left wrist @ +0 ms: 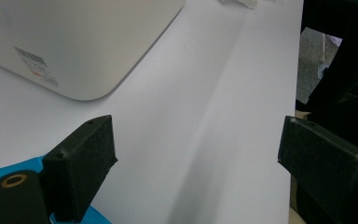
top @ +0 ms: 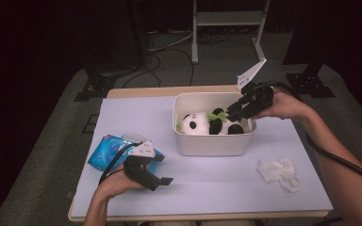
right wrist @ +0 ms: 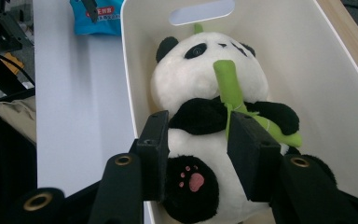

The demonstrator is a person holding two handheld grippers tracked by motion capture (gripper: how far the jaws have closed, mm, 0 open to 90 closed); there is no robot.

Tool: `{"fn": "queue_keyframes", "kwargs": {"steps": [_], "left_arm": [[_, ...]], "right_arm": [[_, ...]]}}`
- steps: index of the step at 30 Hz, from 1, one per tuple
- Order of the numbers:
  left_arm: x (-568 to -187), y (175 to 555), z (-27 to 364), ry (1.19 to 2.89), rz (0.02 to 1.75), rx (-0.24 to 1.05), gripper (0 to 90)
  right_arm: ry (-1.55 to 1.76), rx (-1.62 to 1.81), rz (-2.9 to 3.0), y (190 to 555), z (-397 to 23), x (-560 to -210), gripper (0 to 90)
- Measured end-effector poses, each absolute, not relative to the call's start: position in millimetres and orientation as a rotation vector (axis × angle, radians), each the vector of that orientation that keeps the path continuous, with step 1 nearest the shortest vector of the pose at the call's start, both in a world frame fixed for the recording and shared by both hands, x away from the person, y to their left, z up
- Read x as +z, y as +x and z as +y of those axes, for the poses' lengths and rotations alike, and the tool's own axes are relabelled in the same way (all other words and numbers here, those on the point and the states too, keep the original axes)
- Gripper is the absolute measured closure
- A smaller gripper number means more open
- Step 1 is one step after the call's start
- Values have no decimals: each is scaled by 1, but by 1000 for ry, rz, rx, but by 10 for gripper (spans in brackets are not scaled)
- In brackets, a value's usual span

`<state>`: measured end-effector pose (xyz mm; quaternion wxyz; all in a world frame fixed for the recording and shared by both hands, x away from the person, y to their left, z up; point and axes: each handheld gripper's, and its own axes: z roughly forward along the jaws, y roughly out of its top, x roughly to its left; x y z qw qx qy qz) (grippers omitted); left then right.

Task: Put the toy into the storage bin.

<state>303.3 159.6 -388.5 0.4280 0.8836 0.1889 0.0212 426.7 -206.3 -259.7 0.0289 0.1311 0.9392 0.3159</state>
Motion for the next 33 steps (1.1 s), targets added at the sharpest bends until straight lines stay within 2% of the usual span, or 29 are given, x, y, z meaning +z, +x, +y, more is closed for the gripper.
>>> {"fn": "queue_keyframes", "kwargs": {"steps": [15,33], "left_arm": [[-388,302,159,2205,472,58,104],[-388,302,162,2203,491,66,104]], "right_arm": [[431,1003,2872,409,-224,-260,552],[477,1042,2837,389,-244,-267,463]]}}
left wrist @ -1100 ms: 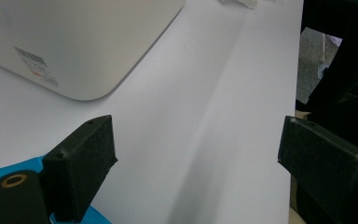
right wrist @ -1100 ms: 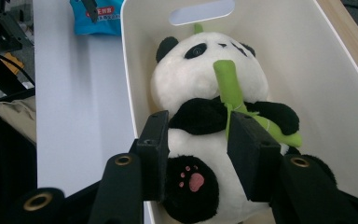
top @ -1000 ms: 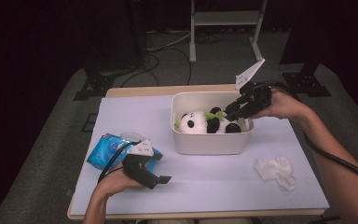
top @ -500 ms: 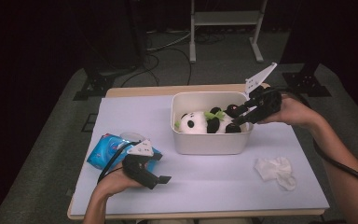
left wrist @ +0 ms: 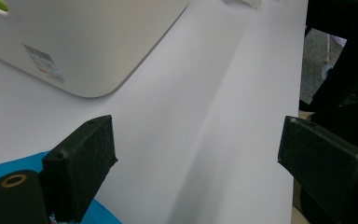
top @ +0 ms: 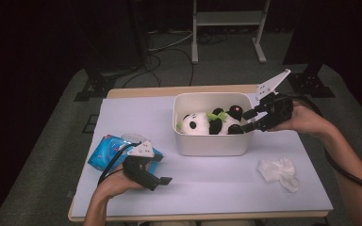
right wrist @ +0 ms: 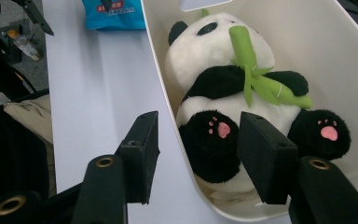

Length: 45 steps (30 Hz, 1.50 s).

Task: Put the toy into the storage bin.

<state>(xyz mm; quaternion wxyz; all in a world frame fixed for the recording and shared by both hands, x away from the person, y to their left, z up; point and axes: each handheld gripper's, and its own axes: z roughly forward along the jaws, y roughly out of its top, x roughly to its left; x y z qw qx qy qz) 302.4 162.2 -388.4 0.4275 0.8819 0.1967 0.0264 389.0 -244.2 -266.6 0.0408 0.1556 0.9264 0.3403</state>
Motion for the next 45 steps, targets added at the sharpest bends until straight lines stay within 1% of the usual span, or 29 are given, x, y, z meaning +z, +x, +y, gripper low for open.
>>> {"fn": "queue_keyframes", "kwargs": {"steps": [1,11,25,39,45], "left_arm": [[-388,302,162,2204,492,67,104],[-390,302,162,2205,488,60,104],[-392,304,162,2197,507,56,104],[-393,304,162,2197,507,55,103],[-393,304,163,2196,509,64,99]], "right_arm": [[474,1040,2836,388,-246,-268,451],[496,1071,2819,377,-257,-278,439],[509,1081,2816,365,-264,-288,432],[501,1114,2793,345,-270,-299,427],[508,1136,2790,340,-273,-309,426]]}}
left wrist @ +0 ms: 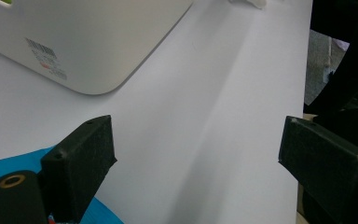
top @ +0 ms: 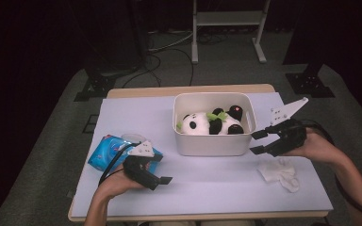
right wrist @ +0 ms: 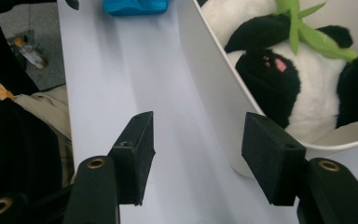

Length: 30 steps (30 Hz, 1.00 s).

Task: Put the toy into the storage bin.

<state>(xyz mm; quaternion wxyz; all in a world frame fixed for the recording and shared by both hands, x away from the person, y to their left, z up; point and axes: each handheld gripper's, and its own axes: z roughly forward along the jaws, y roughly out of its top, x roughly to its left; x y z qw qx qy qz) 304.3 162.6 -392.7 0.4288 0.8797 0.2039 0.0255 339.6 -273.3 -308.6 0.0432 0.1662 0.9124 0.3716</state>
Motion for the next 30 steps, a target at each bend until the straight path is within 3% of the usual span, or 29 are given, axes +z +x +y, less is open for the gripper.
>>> {"fn": "queue_keyframes", "kwargs": {"steps": [30], "left_arm": [[-391,304,164,2185,529,75,91]], "right_arm": [[611,1169,2792,329,-284,-359,402]]}}
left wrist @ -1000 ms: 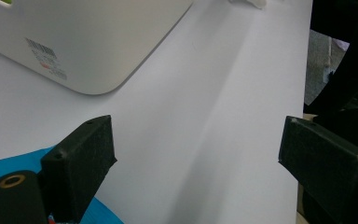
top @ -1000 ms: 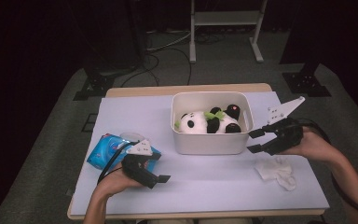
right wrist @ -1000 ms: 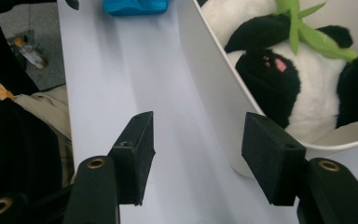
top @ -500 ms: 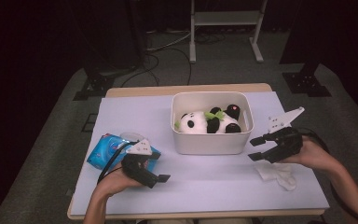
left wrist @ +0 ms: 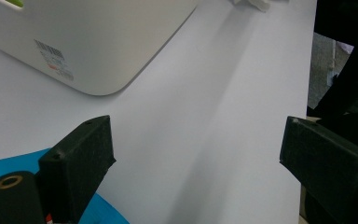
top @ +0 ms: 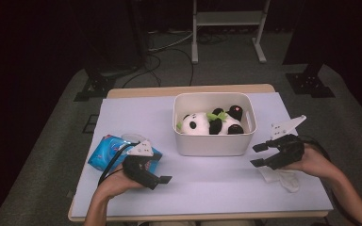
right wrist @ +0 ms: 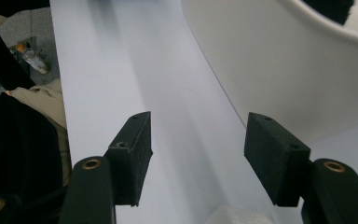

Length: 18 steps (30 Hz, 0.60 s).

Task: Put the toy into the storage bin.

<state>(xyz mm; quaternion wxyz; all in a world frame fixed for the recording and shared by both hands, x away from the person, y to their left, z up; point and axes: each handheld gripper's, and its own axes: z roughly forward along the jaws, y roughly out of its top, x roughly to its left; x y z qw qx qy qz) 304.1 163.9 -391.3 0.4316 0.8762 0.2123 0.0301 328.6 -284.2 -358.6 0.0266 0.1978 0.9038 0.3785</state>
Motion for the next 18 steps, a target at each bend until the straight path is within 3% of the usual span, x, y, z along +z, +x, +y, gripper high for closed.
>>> {"fn": "queue_keyframes", "kwargs": {"steps": [18], "left_arm": [[-391,304,163,2188,521,73,91]], "right_arm": [[674,1168,2823,317,-293,-393,395]]}}
